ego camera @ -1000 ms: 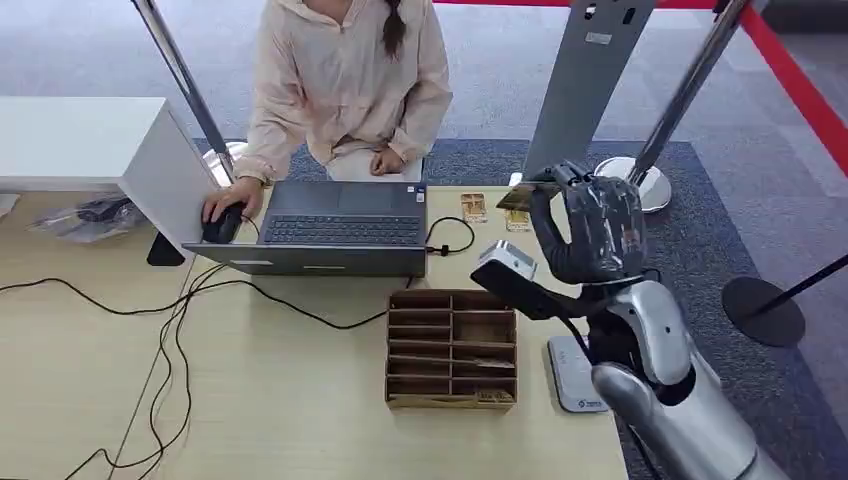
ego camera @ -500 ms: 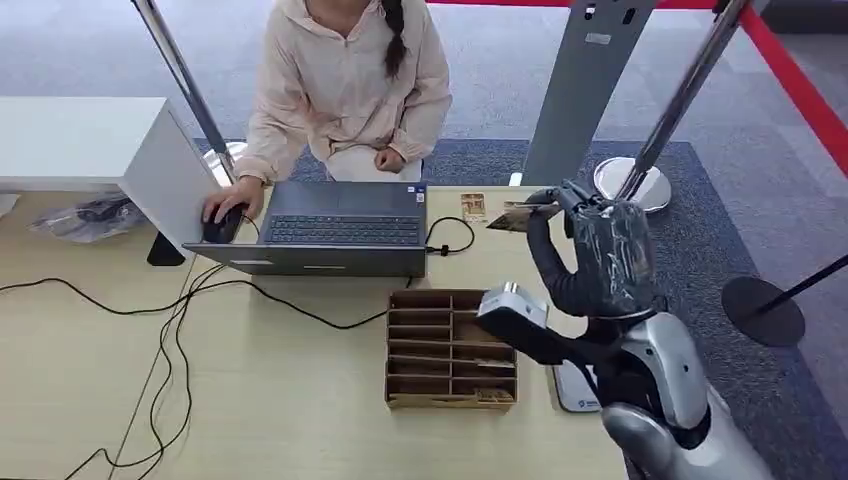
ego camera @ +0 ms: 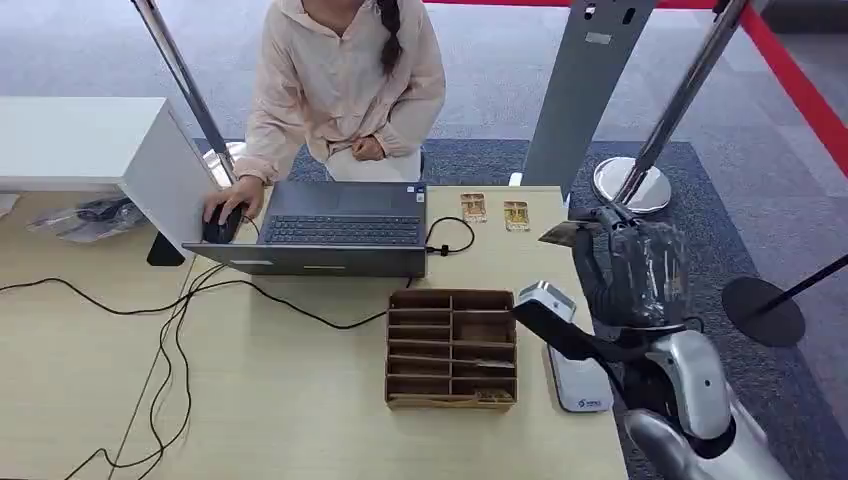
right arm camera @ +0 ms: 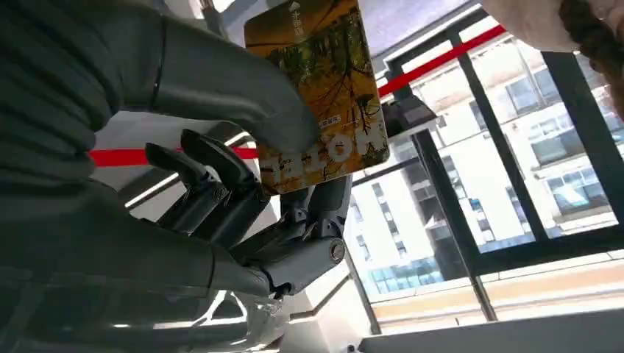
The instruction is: Pass the card to the sensor for recognition and then transmit it.
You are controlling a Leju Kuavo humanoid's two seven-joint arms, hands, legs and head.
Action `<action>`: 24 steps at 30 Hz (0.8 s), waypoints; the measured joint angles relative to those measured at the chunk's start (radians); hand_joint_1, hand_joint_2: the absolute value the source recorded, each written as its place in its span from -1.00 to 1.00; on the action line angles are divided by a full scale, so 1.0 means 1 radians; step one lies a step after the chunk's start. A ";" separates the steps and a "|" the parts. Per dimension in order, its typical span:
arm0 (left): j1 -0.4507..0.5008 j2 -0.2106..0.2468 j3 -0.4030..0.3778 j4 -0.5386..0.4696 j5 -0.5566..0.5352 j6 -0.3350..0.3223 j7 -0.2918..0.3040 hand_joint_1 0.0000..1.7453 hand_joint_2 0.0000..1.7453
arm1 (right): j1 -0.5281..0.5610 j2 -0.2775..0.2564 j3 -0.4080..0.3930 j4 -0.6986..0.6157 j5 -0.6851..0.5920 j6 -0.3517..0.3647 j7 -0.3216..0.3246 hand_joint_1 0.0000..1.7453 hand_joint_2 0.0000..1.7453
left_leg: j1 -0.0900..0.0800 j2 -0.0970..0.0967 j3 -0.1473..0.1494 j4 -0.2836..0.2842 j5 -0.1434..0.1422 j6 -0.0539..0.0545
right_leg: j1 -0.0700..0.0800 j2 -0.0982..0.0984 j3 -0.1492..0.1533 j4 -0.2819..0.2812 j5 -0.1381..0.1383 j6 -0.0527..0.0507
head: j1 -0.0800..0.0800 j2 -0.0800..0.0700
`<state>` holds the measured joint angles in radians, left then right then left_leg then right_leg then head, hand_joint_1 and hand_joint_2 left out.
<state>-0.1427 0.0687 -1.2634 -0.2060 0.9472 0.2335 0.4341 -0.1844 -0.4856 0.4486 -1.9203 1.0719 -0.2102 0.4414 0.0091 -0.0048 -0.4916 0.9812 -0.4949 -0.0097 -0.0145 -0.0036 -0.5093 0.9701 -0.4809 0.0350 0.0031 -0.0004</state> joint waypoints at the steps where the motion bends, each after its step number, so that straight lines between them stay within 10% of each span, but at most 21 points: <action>1: 0.000 0.000 0.000 0.000 0.002 0.000 0.000 -1.00 -1.00 | 0.010 -0.003 -0.006 0.006 -0.002 -0.002 0.000 1.00 1.00 | 0.000 0.000 0.000 0.000 0.000 0.000 | 0.000 0.000 0.000 0.000 0.000 0.000 | 0.000 0.000; 24: 0.000 0.000 0.003 0.000 0.016 0.018 0.008 -1.00 -1.00 | 0.183 -0.051 -0.108 0.170 -0.075 -0.107 0.014 1.00 1.00 | 0.000 0.000 0.000 0.000 0.000 0.000 | 0.000 0.000 0.000 0.000 0.000 0.000 | 0.000 0.000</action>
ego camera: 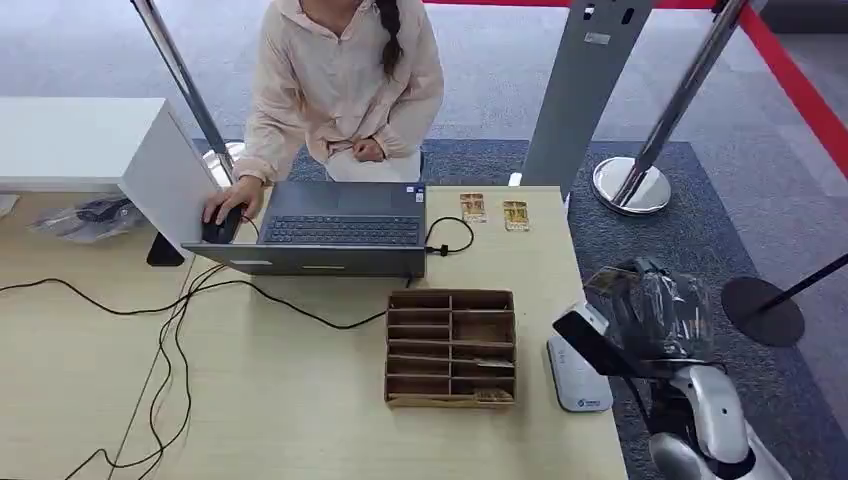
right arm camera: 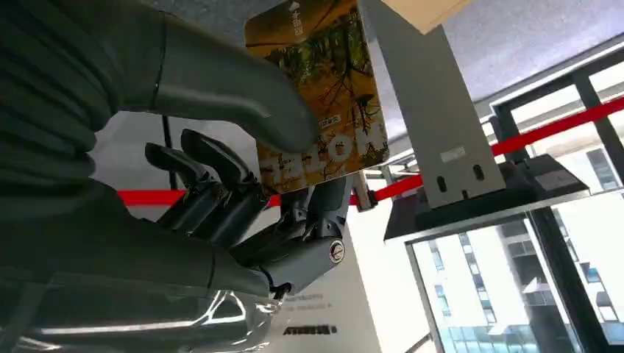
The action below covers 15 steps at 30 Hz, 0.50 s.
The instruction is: Pass the card to the sensor for recognition and then transmit it.
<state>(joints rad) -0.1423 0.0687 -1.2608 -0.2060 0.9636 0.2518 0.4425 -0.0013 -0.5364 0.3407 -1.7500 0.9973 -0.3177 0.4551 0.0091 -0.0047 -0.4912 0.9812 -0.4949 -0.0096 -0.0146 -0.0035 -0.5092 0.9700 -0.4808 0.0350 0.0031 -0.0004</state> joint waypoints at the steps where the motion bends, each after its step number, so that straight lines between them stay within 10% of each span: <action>1: 0.000 0.000 0.000 0.000 0.000 0.000 0.000 -1.00 -1.00 | 0.005 0.000 -0.004 0.006 -0.006 -0.003 0.002 1.00 1.00 | 0.000 0.000 0.000 0.000 0.000 0.000 | 0.000 0.000 0.000 0.000 0.000 0.000 | 0.000 0.000; 15: 0.000 0.000 0.006 0.000 0.010 0.011 0.003 -1.00 -1.00 | 0.067 -0.014 -0.044 0.058 -0.115 -0.002 0.006 1.00 1.00 | 0.000 0.000 0.000 0.000 0.000 0.000 | 0.000 0.000 0.000 0.000 0.000 0.000 | 0.000 0.000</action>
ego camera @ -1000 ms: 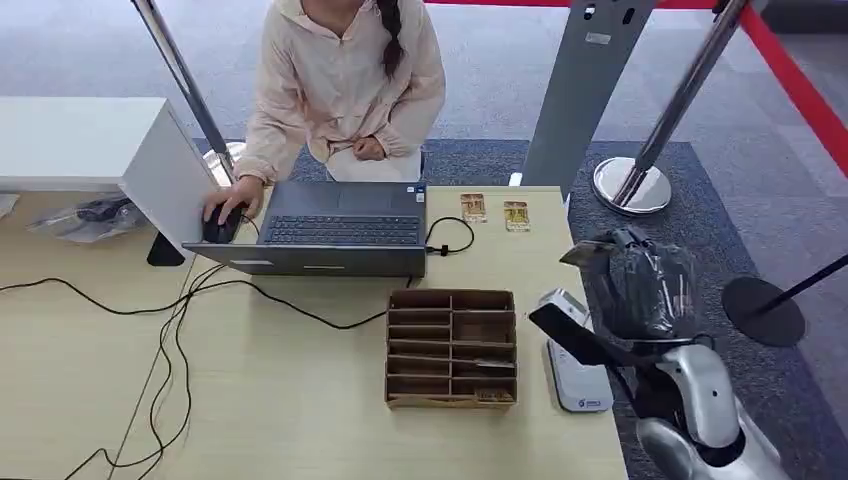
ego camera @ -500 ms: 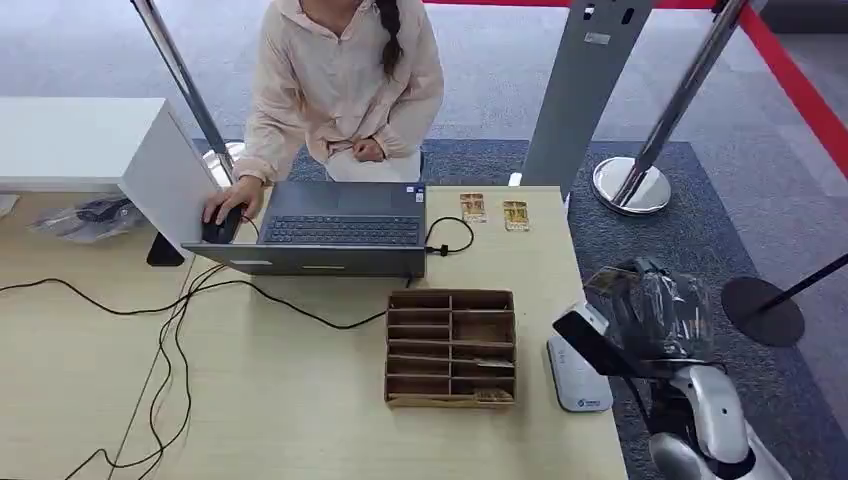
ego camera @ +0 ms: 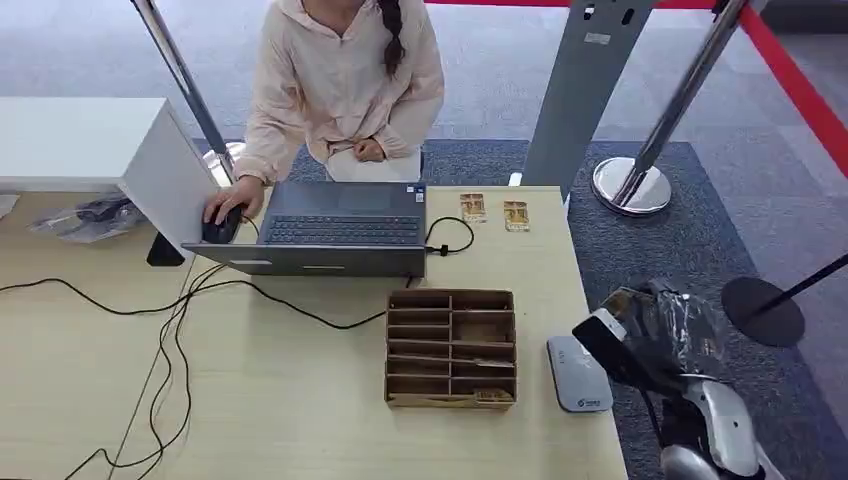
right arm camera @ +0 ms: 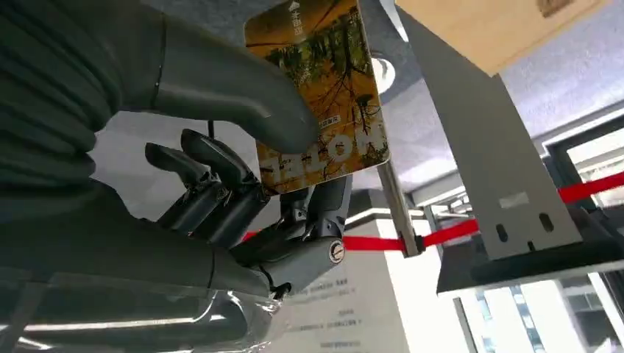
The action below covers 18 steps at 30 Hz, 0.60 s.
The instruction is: Pass the card to the sensor for recognition and then transmit it.
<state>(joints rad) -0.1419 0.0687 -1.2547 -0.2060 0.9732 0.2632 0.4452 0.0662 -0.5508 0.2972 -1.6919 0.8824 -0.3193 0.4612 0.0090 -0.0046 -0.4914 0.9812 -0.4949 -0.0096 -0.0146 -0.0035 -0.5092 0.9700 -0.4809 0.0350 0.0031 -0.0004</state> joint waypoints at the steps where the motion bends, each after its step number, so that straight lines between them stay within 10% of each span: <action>1: 0.000 0.000 0.000 0.000 0.001 0.000 0.000 -1.00 -1.00 | 0.003 -0.002 0.000 0.002 -0.014 0.011 0.000 1.00 1.00 | 0.000 0.000 0.000 0.000 0.000 0.000 | 0.000 0.000 0.000 0.000 0.000 0.000 | 0.000 0.000; 18: 0.000 0.005 0.000 0.000 -0.004 0.000 -0.003 -1.00 -1.00 | 0.017 -0.115 0.039 -0.057 -0.206 0.316 0.064 1.00 1.00 | -0.001 0.000 0.000 0.000 0.000 0.000 | 0.000 0.000 0.000 0.000 0.000 0.000 | 0.000 0.000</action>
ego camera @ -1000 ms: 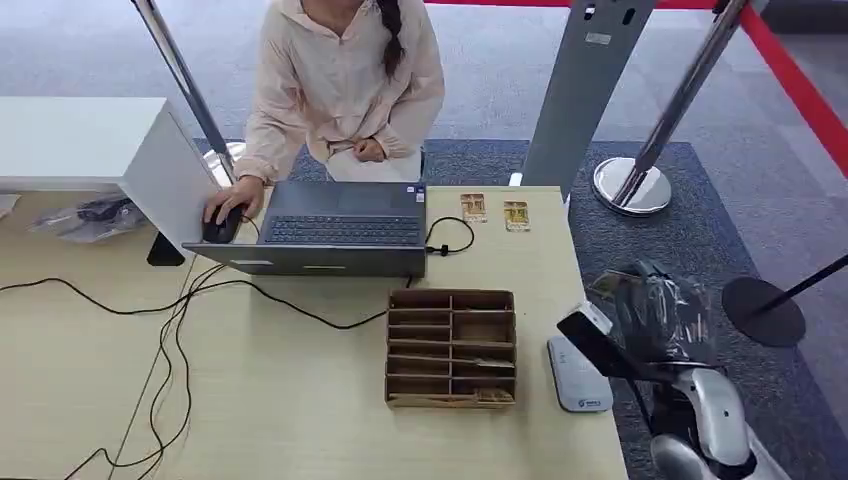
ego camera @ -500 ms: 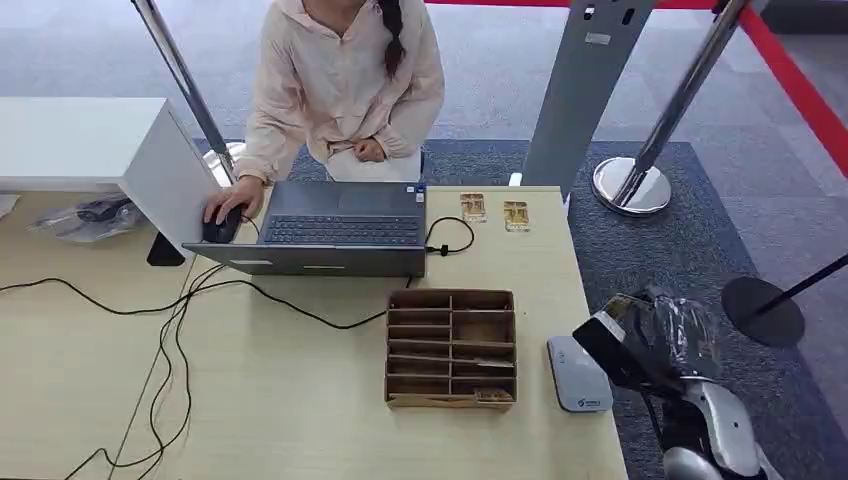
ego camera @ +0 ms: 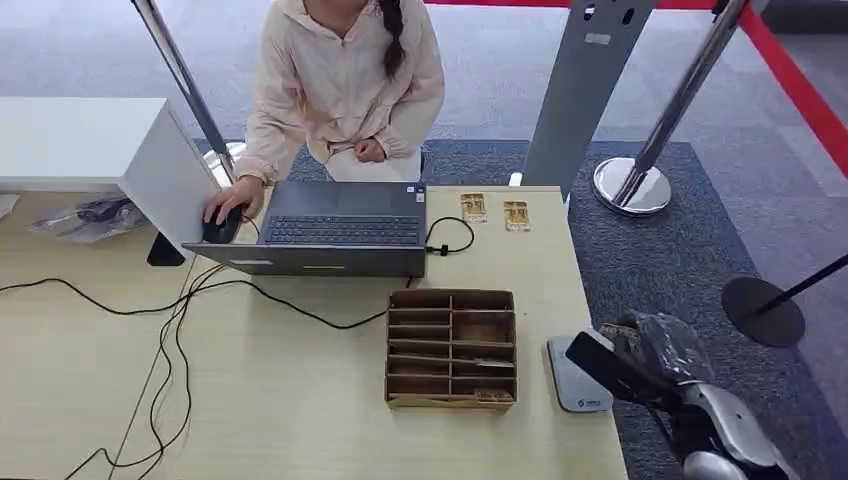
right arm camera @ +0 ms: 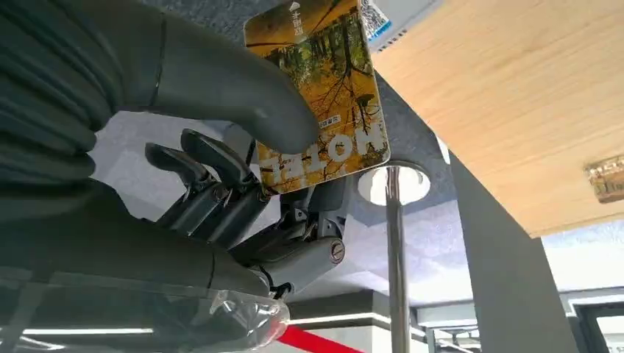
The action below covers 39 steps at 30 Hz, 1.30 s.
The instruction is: Pass the card to the sensor for recognition and then transmit it.
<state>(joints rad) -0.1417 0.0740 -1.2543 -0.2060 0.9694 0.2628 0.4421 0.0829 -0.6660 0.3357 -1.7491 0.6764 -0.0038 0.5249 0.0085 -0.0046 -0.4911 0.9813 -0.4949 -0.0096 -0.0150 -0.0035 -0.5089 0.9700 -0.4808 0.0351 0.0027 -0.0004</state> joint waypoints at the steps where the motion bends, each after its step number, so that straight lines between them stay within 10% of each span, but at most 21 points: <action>1: 0.000 0.000 0.000 0.000 0.000 0.000 -0.001 -1.00 -1.00 | 0.000 -0.005 0.003 -0.003 -0.002 0.002 0.001 1.00 1.00 | 0.000 0.000 0.000 0.000 0.000 0.000 | 0.000 0.000 0.000 0.000 0.000 0.000 | 0.000 0.000; 39: 0.000 0.002 0.000 0.000 -0.010 0.006 -0.018 -1.00 -1.00 | -0.055 -0.023 0.128 -0.010 -0.018 0.047 -0.002 1.00 1.00 | 0.000 0.000 0.001 0.000 0.000 0.000 | 0.000 0.000 0.001 0.000 0.000 0.000 | 0.000 0.000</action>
<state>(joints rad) -0.1419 0.0763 -1.2543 -0.2060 0.9594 0.2689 0.4246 0.0276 -0.6893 0.4635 -1.7594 0.6584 0.0431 0.5230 0.0085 -0.0046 -0.4906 0.9812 -0.4948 -0.0096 -0.0150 -0.0035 -0.5081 0.9701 -0.4808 0.0351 0.0027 -0.0004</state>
